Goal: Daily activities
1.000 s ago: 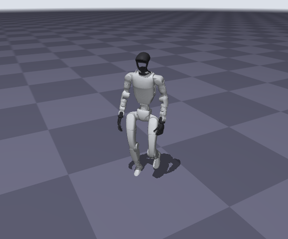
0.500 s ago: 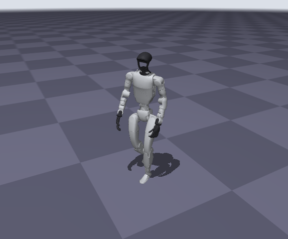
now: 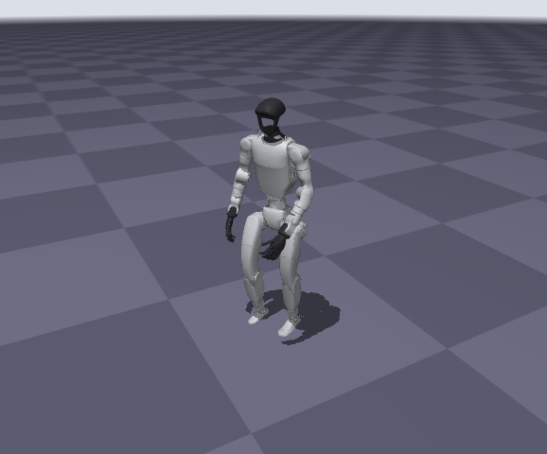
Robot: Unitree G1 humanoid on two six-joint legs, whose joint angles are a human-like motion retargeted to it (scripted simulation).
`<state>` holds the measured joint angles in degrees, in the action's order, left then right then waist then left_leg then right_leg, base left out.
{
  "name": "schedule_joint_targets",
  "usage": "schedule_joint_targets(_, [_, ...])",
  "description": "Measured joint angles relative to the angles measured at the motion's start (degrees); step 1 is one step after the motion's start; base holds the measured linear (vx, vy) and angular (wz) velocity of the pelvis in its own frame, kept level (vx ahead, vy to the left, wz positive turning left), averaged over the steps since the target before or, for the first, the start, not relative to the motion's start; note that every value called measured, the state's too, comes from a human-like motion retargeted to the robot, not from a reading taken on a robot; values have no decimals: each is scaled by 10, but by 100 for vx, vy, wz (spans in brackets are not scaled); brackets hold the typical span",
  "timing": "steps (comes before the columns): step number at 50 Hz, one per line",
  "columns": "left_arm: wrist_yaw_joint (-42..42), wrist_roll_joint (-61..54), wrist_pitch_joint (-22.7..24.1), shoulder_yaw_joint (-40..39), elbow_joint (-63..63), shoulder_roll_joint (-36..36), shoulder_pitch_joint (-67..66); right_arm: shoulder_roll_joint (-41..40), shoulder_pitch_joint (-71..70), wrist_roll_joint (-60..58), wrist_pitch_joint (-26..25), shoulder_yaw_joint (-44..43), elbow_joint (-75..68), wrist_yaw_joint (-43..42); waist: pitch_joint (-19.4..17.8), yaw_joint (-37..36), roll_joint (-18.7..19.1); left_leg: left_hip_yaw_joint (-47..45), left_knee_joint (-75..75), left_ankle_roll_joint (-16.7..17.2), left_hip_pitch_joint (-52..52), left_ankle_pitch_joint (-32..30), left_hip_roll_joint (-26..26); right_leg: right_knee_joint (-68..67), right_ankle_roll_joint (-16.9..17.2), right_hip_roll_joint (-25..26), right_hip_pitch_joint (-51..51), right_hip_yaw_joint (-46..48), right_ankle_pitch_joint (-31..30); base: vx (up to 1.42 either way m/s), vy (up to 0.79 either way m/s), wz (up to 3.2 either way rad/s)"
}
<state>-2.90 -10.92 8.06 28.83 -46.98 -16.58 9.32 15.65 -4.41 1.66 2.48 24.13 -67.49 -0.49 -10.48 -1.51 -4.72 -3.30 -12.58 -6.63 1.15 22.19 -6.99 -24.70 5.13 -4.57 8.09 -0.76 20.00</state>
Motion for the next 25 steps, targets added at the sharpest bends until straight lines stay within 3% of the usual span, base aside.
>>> schedule_joint_targets(11, [21, 40, -22, 13, -117, 8, -58, 5, -45, 47, 12, -8, 20, -23, 1, -15, 7, 13, 39, 7, 41, -13, 2, 37, 11, 2, -35, 15, 2, 10, -4, -17])
schedule_joint_targets(25, [14, 49, -13, 20, -110, -8, -68, 2, -60, 76, 12, 1, 35, -10, 7, -34, -3, 22, 86, 10, 69, -38, -3, 59, 24, -2, -47, 20, 4, 2, 0, -4])
